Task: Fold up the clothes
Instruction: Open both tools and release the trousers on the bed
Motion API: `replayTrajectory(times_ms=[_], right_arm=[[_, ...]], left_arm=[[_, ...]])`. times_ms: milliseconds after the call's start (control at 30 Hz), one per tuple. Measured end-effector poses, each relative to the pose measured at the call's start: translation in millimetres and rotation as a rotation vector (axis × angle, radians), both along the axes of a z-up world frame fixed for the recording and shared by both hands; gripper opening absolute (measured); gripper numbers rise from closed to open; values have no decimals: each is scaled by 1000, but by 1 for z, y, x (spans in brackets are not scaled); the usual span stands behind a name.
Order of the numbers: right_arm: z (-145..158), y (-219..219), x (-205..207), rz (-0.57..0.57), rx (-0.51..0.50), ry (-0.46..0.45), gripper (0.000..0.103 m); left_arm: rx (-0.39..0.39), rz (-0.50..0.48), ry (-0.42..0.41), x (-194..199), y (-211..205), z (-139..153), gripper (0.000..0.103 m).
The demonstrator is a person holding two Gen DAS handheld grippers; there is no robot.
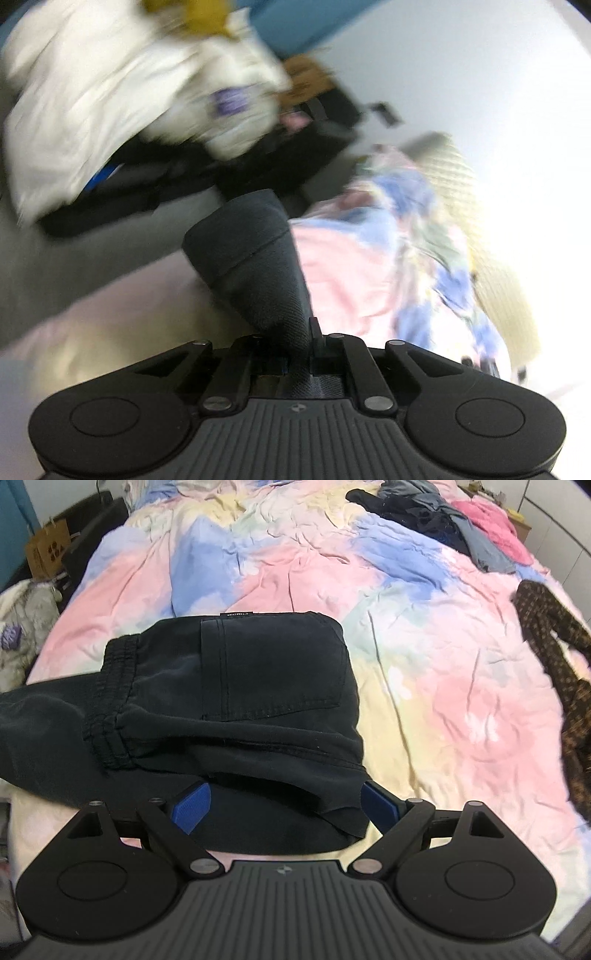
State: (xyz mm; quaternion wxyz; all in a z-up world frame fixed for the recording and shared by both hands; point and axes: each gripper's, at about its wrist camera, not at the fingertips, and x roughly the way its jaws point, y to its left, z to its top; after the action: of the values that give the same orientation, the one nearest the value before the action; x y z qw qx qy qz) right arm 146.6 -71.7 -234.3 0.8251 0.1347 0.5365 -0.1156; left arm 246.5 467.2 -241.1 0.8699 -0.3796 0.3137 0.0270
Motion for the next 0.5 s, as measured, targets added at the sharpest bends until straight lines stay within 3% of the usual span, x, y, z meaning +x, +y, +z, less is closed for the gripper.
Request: replayTrajectory(times_ms=[200,500], right_arm=[[-14,-27,0,36,60,-31,90],[-44,-91,-15,40,181,-59,90]], left_arm=[[216,-137,-128,8,-78,89,8],[488,-292,-227,3,-248,171,8]])
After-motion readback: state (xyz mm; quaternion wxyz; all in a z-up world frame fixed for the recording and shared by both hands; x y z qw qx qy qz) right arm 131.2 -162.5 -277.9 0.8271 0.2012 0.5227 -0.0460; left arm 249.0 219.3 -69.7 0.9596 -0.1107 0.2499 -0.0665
